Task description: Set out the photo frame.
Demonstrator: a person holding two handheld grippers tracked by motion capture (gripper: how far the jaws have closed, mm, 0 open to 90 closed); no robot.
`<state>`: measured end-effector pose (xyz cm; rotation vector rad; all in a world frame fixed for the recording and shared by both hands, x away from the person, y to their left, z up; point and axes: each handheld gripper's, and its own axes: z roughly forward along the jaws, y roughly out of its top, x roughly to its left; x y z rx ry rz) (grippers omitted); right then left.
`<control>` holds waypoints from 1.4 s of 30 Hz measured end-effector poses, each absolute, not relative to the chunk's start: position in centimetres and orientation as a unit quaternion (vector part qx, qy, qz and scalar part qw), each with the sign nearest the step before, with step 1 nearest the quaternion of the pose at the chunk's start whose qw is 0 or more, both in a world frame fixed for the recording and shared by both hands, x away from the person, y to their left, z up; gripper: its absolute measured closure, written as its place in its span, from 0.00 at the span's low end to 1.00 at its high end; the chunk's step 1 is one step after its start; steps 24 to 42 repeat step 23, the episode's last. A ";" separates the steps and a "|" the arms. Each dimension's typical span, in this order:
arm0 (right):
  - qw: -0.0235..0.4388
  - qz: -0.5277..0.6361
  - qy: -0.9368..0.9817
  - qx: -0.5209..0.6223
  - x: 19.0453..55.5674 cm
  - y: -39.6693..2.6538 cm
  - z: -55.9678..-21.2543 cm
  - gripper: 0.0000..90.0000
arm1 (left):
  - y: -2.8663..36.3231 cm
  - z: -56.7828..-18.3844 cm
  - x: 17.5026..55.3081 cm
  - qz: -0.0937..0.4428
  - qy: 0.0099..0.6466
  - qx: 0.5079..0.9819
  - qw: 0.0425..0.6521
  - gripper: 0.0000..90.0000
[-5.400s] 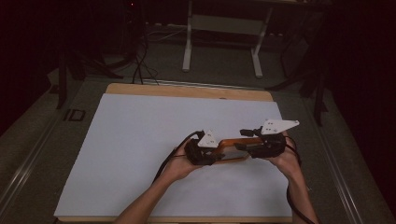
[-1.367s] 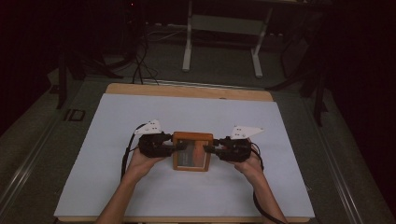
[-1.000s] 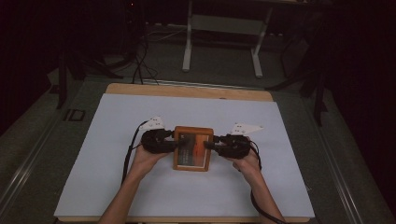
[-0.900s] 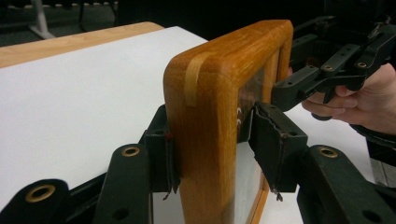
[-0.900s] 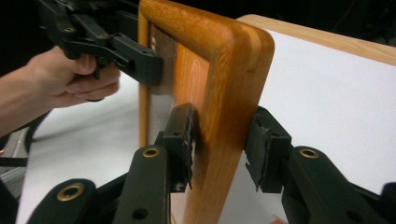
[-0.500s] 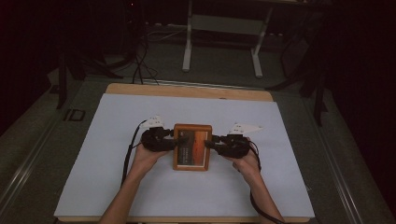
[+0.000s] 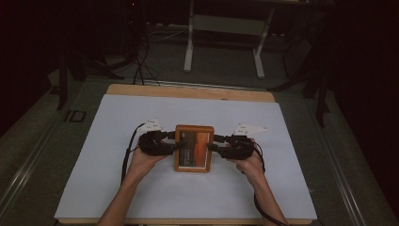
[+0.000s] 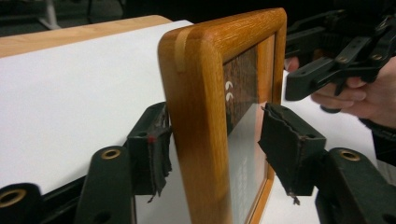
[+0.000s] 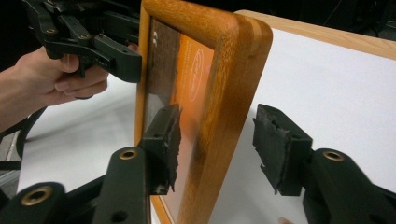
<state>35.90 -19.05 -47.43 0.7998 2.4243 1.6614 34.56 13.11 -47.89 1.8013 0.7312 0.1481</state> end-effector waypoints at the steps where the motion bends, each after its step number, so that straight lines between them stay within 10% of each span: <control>1: 0.048 0.545 0.795 0.262 35.8 -19.2 -47.3 0.54 | 13.4 -47.8 34.4 0.064 0.310 0.764 0.562 0.47; 22: 0.104 0.432 0.824 0.352 35.7 -24.6 -48.3 0.33 | 20.8 -51.5 30.4 0.188 0.471 0.752 0.422 0.46; 42: 0.104 0.432 0.824 0.352 35.7 -24.6 -48.3 0.33 | 20.8 -51.5 30.4 0.188 0.471 0.752 0.422 0.44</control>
